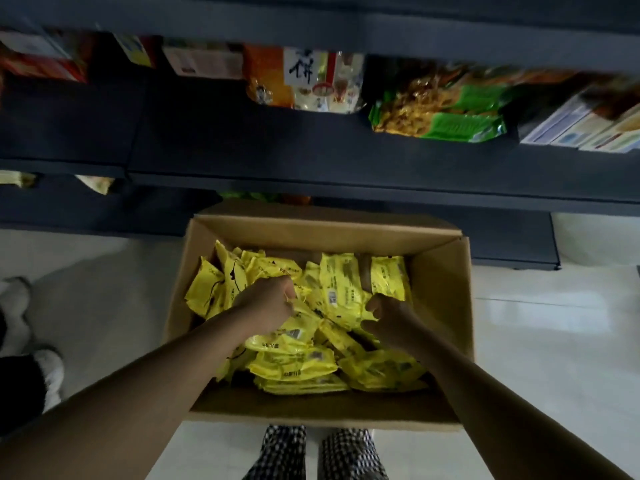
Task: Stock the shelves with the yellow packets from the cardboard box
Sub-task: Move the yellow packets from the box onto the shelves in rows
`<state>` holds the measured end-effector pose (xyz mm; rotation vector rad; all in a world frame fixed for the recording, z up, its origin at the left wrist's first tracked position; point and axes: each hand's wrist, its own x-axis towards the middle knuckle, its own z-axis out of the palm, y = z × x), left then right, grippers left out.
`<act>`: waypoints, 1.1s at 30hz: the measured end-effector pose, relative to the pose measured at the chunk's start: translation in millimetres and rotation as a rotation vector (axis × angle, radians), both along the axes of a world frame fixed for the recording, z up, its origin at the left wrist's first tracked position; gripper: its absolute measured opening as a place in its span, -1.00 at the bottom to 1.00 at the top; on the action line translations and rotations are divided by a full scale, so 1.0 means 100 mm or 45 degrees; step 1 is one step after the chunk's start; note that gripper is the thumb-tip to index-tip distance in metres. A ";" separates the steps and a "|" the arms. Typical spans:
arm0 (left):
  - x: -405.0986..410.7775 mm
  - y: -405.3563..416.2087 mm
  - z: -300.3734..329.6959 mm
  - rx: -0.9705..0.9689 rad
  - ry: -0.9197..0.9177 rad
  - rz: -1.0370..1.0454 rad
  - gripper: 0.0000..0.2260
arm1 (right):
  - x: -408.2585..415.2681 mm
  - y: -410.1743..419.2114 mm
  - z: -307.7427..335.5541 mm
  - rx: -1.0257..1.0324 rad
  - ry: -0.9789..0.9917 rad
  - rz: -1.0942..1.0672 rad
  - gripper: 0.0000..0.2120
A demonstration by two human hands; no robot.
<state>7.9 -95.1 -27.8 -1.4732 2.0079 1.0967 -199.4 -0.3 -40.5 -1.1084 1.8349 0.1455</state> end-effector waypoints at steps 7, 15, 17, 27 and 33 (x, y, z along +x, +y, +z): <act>0.09 -0.17 -0.51 -0.128 -0.011 -0.027 -0.81 | 0.30 -0.27 -0.86 -0.129 0.086 -0.215 -0.44; 0.16 -0.24 -0.85 -0.323 0.035 -0.066 -0.76 | 0.62 -0.37 -1.68 -0.113 0.227 -0.253 -0.15; 0.20 -0.26 -0.91 -0.348 0.031 -0.068 -0.76 | 0.69 -0.36 -1.78 -0.101 0.371 -0.121 -0.07; 0.31 -0.12 -0.97 -0.254 0.059 -0.058 -0.81 | 0.57 -0.38 -1.75 -0.148 0.540 0.191 -0.47; 0.44 0.01 -0.93 -0.094 0.053 -0.120 -0.83 | 0.46 -0.47 -1.54 -0.106 0.517 0.292 -0.75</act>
